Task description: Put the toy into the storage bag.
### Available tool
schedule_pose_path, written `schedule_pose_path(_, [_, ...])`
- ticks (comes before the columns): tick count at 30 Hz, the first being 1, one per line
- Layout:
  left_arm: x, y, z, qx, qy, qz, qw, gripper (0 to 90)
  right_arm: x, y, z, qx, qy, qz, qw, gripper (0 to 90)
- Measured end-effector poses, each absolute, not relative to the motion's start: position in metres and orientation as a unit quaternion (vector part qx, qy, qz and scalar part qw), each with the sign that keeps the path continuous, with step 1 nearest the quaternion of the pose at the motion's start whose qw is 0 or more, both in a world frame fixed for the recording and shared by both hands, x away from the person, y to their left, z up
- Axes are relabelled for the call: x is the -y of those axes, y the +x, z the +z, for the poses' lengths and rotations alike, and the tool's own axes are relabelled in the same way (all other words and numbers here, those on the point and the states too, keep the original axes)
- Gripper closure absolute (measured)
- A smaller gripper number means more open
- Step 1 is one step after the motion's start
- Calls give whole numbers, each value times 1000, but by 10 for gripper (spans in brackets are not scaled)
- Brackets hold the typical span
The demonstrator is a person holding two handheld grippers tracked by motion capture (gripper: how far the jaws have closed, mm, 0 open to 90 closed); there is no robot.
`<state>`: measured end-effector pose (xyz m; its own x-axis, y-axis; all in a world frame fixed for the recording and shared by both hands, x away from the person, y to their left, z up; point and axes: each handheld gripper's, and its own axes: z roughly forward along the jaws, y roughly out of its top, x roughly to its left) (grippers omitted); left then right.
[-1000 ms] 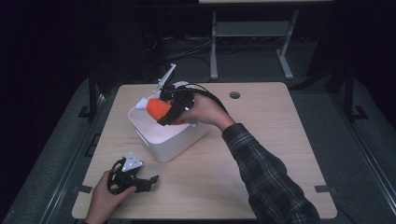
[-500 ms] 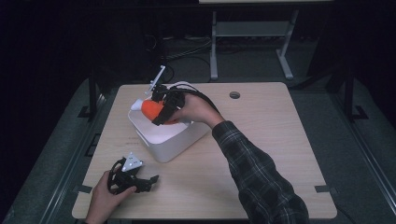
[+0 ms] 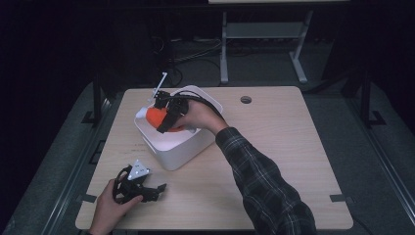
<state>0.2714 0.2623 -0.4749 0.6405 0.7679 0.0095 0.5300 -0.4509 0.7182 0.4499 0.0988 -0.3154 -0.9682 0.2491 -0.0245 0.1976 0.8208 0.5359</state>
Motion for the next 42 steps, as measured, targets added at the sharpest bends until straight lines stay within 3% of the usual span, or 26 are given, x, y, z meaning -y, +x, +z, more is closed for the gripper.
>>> schedule_pose_path(25, [-262,271,-475,-389,835,169,351,126,-108,452,-329,-960,118,250,40,164])
schedule_pose_path(42, [-262,271,-475,-388,835,170,351,127,-83,448,-309,-949,131,283,53,136])
